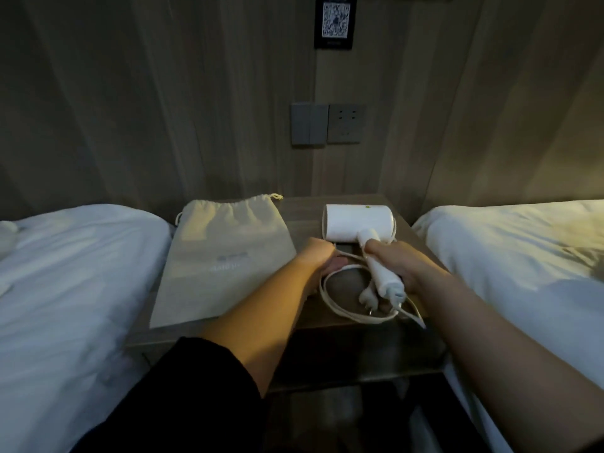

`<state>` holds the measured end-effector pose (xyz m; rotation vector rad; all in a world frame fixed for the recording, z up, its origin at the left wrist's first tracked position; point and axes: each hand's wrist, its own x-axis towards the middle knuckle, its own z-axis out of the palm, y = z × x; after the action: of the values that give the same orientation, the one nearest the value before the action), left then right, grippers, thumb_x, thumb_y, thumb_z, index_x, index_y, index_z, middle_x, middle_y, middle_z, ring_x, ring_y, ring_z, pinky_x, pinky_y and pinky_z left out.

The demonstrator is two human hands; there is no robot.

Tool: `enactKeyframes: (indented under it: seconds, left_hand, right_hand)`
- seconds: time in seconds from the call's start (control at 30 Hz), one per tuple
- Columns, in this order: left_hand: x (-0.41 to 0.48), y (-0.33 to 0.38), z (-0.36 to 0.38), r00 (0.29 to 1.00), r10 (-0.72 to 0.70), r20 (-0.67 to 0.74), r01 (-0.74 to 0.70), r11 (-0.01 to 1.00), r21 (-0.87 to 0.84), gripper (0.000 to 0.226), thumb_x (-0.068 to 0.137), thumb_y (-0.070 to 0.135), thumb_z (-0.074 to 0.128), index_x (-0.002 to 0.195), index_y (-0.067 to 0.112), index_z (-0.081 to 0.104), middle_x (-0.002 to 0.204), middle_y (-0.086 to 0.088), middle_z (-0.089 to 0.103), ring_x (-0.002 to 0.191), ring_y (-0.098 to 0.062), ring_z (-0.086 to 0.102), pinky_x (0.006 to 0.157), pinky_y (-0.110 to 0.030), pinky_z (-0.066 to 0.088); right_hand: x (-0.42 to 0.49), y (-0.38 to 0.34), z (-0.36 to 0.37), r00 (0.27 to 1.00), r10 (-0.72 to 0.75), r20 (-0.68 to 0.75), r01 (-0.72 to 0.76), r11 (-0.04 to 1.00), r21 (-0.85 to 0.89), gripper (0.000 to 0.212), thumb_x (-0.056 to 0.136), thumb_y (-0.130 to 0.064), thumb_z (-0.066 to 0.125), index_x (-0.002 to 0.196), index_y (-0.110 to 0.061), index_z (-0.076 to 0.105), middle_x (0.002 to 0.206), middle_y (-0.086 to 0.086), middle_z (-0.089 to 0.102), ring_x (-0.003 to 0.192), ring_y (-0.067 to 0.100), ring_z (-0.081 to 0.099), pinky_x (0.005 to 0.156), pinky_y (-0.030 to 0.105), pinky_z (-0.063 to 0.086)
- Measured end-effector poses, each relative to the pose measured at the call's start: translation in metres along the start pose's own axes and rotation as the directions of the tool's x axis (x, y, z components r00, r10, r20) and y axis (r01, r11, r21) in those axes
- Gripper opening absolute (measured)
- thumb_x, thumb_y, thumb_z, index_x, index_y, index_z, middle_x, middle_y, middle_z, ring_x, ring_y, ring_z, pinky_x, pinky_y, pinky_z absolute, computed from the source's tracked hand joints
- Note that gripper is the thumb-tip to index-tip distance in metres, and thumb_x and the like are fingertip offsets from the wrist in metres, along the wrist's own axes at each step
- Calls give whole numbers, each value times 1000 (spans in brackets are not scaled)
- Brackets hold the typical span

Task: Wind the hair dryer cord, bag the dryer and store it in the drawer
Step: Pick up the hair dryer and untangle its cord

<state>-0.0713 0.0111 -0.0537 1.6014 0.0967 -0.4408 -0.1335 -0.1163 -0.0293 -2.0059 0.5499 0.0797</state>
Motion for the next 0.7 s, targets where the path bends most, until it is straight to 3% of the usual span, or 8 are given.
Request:
enactKeyframes:
  seconds: [0.1,0.17,0.27,0.37,0.43,0.5,0.57,0.7]
  left_hand:
    - [-42,-14,12,1000,-9,27,10,999,-42,14,93,2,42,98,5,55,75,-3,56,65,-13,57,65,-24,52]
    - [-71,-22,16,998,-5,60,11,995,-102,24,92,0,43,114,-2,54,76,-6,56,64,-15,58,63,-24,52]
    - [-113,-33,14,987,-39,155,68,981,-181,16,94,2,39,89,-1,53,80,-10,58,58,-15,65,56,-22,54]
    - [-141,-49,2,971,-52,235,109,966,-234,17,94,-1,39,98,7,53,91,-8,60,83,-19,64,78,-32,52]
    - [-156,-59,-10,964,-57,258,123,962,-245,24,93,0,38,111,8,52,99,-10,62,98,-25,61,88,-36,48]
    - [-167,-70,-23,965,-58,254,123,961,-246,30,96,10,35,123,7,49,111,-16,62,111,-32,57,96,-39,44]
    - [-177,-78,-35,967,-69,245,125,967,-222,35,98,27,32,122,7,49,116,-18,60,119,-36,53,99,-42,42]
    - [-189,-95,-56,977,17,210,26,979,-201,52,94,55,28,123,19,51,117,-11,62,109,-31,60,89,-45,47]
  right_hand:
    - [-37,17,-13,999,19,29,-20,999,38,37,74,-37,63,95,-7,55,89,17,64,82,30,65,80,40,54]
    - [-60,25,-21,999,-5,39,3,999,44,42,69,-33,66,99,-5,56,91,18,65,83,32,66,76,41,54]
    - [-90,39,-31,997,-61,47,60,998,10,48,55,-37,66,94,-9,62,91,16,67,79,29,67,72,38,54]
    - [-115,55,-38,990,-137,46,137,991,5,37,60,-35,67,88,-12,65,86,12,67,71,23,65,63,32,51]
    - [-130,65,-43,978,-190,92,192,981,-20,23,67,-33,66,82,-16,65,85,9,65,72,22,62,65,31,48]
    - [-147,72,-49,958,-244,150,260,960,-101,32,60,-42,63,82,-20,64,87,6,64,77,22,61,70,33,46]
    - [-161,78,-53,924,-303,232,349,916,-196,40,53,-49,61,85,-25,64,87,0,63,81,19,60,73,33,45]
    - [-185,84,-52,847,-357,394,489,814,-314,28,63,-41,59,91,-36,59,91,-13,61,87,9,58,73,23,43]
